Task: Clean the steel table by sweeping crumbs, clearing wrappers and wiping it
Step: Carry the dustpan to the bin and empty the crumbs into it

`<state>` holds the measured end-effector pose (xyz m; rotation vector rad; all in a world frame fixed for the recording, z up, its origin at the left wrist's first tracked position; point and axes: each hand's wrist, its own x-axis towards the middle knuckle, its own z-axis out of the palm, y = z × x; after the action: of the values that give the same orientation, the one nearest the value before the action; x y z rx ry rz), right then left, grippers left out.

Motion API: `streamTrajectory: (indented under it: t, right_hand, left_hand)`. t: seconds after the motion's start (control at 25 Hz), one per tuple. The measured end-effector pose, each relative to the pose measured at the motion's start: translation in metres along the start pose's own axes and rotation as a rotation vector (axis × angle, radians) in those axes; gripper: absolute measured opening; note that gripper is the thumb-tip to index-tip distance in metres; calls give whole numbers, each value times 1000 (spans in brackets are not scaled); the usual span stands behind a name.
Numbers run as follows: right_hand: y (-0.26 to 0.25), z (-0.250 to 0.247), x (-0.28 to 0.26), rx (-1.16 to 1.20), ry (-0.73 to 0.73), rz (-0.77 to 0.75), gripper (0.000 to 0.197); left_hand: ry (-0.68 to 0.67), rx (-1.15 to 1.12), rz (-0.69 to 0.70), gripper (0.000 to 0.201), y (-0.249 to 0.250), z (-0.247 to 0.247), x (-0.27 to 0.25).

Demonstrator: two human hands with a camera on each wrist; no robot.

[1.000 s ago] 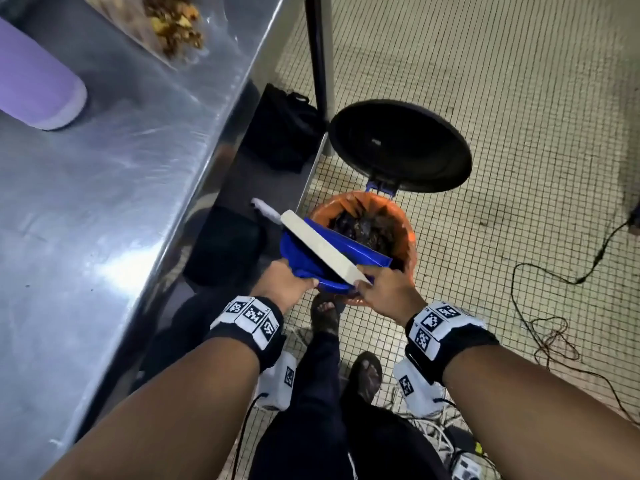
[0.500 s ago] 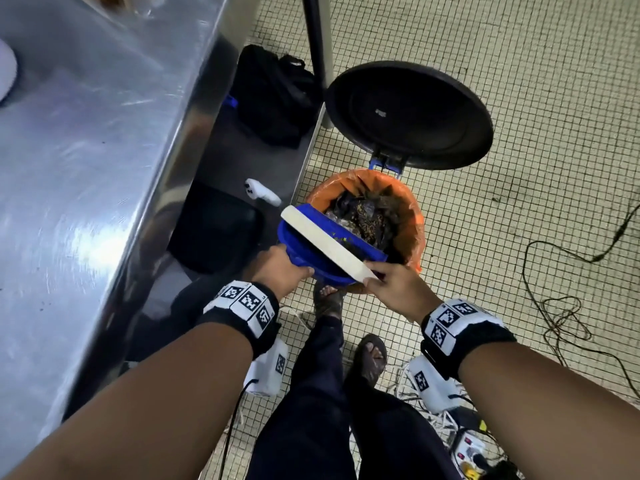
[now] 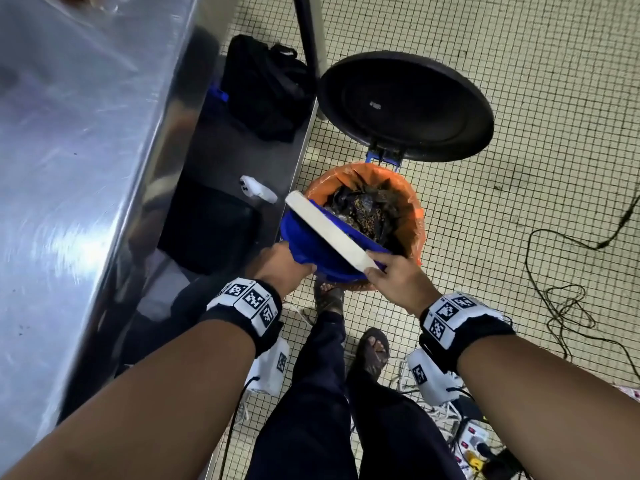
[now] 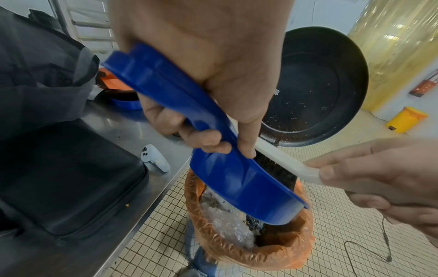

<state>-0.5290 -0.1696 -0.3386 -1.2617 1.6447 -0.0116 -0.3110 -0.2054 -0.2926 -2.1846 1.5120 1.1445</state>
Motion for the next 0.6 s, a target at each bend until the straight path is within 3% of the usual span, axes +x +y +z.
streamTrajectory:
  t: [0.28, 0.48, 0.6]
  right_hand:
    - [27, -1, 7, -54, 43, 145, 45]
    - [13, -3, 12, 51, 81, 135, 45]
    - [14, 0, 11, 24, 23, 77, 45]
  left_hand:
    - [-16, 52, -4, 29, -1, -1, 4]
    - [-34, 23, 0, 27, 0, 3, 5]
    - [-23, 62, 0, 31, -1, 1, 8]
